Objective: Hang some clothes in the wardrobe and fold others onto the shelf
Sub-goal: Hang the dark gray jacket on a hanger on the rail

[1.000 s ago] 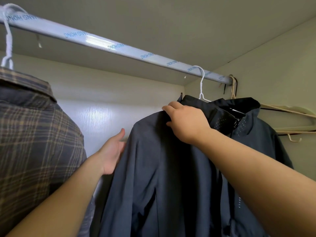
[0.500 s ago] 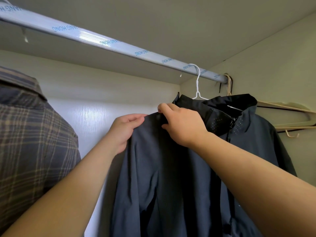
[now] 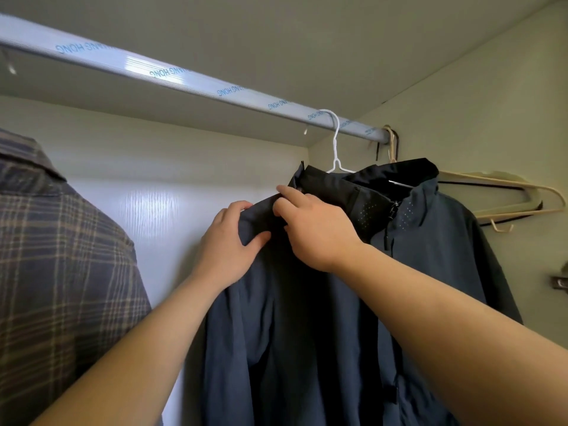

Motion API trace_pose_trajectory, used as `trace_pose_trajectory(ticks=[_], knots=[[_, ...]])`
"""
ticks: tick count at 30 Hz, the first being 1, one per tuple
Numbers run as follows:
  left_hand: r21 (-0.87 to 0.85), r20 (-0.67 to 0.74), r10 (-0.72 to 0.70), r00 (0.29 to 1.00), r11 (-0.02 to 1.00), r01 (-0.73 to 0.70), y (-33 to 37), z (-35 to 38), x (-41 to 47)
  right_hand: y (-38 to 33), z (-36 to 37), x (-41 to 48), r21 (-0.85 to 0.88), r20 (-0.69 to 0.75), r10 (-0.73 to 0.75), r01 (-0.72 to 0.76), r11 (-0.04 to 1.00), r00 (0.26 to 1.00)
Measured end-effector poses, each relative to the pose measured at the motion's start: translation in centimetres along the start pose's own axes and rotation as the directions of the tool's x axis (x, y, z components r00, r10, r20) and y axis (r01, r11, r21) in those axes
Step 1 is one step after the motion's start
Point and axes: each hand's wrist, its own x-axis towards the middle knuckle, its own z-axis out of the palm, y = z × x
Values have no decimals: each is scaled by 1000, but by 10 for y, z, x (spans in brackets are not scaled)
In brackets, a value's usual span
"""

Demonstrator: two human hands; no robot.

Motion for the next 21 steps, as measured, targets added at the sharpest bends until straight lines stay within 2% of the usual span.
trace_pose_trajectory(ticks=[3,5,7,8,10,11,12,13,16,18,21], knots=[[228,-32,76,997,971,-67,5,4,0,5,-11,-19,-1,-225,-60,62,998,973],[289,-54,156,986,948,-134,12,9,1,17,-21,-35,46,-410,34,-16,999,911],[290,-78,214,974,939,-183,22,14,4,38,-34,-51,172,-557,268,-207,963,786],[292,-89,220,971,938,-186,25,17,6,51,-40,-60,257,-597,413,-324,910,688],[301,-102,202,974,939,-163,28,20,12,83,-47,-74,430,-565,668,-518,739,484],[307,-102,185,977,941,-145,29,20,15,99,-49,-81,463,-494,751,-598,654,439],[309,-100,167,981,942,-129,29,21,17,113,-48,-88,432,-406,797,-674,599,447],[303,-95,154,984,945,-118,28,22,19,124,-46,-94,356,-313,814,-735,578,489],[277,-79,136,988,955,-109,28,23,21,141,-40,-107,130,-80,787,-776,617,612],[231,-77,126,989,967,-105,28,21,24,145,-43,-108,110,-77,766,-758,643,638],[125,-107,112,988,987,-98,27,14,29,150,-53,-107,230,-91,729,-698,678,679]])
